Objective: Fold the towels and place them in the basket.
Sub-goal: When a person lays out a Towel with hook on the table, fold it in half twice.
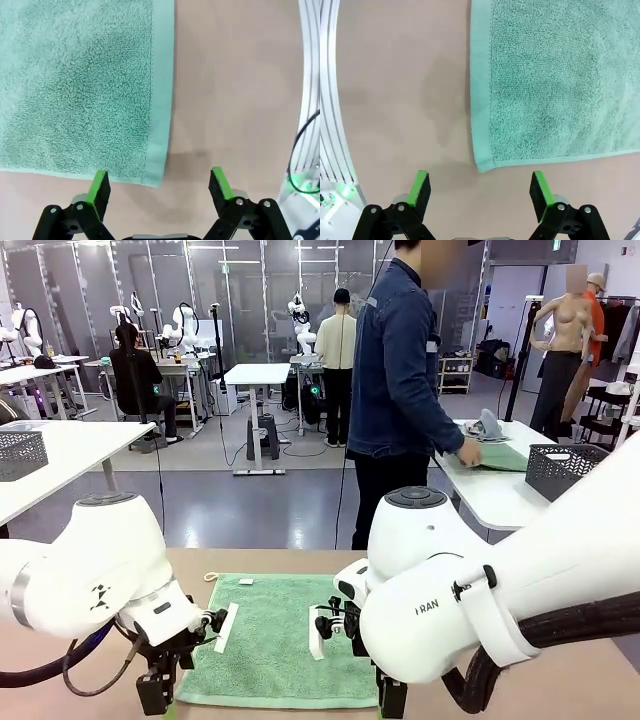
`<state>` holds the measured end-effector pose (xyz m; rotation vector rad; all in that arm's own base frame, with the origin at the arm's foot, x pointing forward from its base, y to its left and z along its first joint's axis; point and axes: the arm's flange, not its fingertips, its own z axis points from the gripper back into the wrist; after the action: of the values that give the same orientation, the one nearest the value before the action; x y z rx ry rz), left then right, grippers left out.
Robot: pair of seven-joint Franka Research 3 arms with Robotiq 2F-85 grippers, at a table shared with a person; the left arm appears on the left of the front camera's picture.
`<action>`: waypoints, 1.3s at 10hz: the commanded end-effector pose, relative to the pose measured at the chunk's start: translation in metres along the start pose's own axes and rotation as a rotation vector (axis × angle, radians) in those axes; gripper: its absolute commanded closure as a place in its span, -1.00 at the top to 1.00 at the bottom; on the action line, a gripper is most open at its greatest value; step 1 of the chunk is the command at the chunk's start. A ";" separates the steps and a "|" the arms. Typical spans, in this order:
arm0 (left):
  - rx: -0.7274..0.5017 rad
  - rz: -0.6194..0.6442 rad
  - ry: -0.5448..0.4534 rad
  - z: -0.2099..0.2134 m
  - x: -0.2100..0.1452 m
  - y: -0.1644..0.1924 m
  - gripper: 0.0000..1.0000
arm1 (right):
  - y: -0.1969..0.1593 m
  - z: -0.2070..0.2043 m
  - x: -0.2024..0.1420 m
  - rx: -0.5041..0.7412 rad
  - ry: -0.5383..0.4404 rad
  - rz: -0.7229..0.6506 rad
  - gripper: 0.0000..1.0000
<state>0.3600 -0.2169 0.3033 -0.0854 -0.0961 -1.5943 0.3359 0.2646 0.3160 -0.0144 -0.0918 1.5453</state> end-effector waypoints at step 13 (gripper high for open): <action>-0.024 0.055 0.039 -0.019 0.003 0.010 0.02 | -0.012 -0.031 0.008 0.052 -0.010 0.012 1.00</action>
<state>0.3719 -0.2209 0.2896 -0.0939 -0.0630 -1.5557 0.3465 0.2727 0.2867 0.0066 -0.0434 1.5476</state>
